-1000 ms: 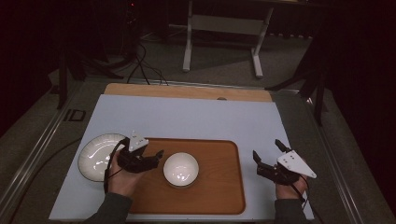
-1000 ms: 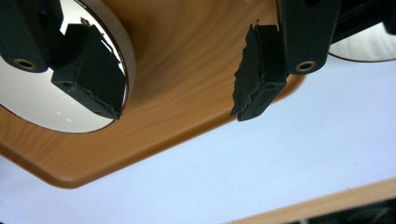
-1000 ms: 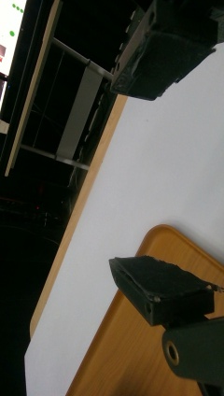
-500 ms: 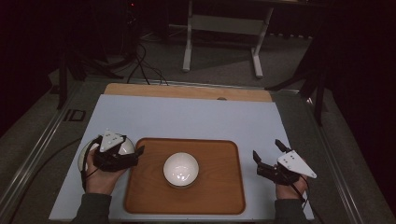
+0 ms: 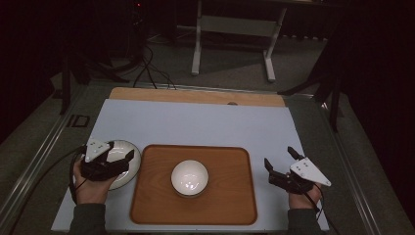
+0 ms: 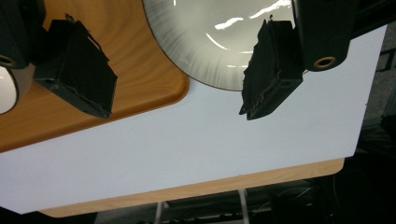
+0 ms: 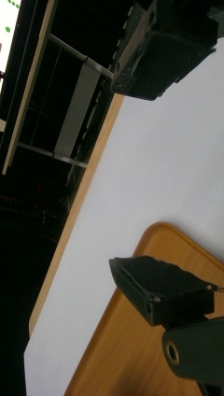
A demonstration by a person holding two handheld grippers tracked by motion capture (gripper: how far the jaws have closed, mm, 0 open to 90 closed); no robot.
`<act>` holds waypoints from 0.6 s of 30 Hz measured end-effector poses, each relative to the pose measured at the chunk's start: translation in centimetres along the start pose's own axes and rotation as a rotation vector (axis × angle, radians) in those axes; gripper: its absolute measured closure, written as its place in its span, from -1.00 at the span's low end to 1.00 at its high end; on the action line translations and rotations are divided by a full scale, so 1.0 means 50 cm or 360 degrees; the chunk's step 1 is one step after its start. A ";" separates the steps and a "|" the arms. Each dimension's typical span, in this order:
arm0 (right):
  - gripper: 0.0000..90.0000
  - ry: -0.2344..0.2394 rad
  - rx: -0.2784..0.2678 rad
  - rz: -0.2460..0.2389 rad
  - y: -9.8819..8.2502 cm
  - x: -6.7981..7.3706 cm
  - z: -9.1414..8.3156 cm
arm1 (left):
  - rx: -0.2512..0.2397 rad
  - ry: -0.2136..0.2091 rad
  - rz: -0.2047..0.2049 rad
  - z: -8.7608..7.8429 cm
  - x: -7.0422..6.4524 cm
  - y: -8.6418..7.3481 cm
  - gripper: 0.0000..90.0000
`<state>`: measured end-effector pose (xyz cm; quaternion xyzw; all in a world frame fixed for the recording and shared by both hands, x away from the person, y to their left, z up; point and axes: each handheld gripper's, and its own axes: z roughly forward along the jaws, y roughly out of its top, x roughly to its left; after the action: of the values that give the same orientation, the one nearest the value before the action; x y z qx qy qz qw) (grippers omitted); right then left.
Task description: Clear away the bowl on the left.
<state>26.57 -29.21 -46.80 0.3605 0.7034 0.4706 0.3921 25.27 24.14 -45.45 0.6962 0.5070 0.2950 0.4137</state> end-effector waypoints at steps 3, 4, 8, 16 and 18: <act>-0.70 0.0003 0.0001 0.0000 0.000 0.001 0.001 | -0.0014 0.0023 -0.0033 -0.003 0.011 -0.008 -0.42; -0.70 0.0004 0.0001 0.0002 0.000 0.001 0.001 | -0.0014 0.0028 -0.0032 -0.003 0.013 -0.009 -0.42; -0.70 -0.0010 -0.0001 0.0009 0.000 0.000 0.001 | -0.0021 0.0079 -0.0035 -0.007 0.020 -0.017 -0.43; -0.70 -0.0014 0.0004 0.0026 -0.001 -0.002 0.001 | -0.0029 0.0128 -0.0039 -0.014 0.026 -0.024 -0.43; -0.70 -0.0014 0.0006 0.0025 -0.002 -0.002 0.001 | -0.0022 0.0134 -0.0022 -0.012 0.023 -0.025 -0.43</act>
<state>26.63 -29.30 -46.86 0.3687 0.6998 0.4708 0.3907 24.57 25.59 -46.25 0.6767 0.5269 0.3247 0.3988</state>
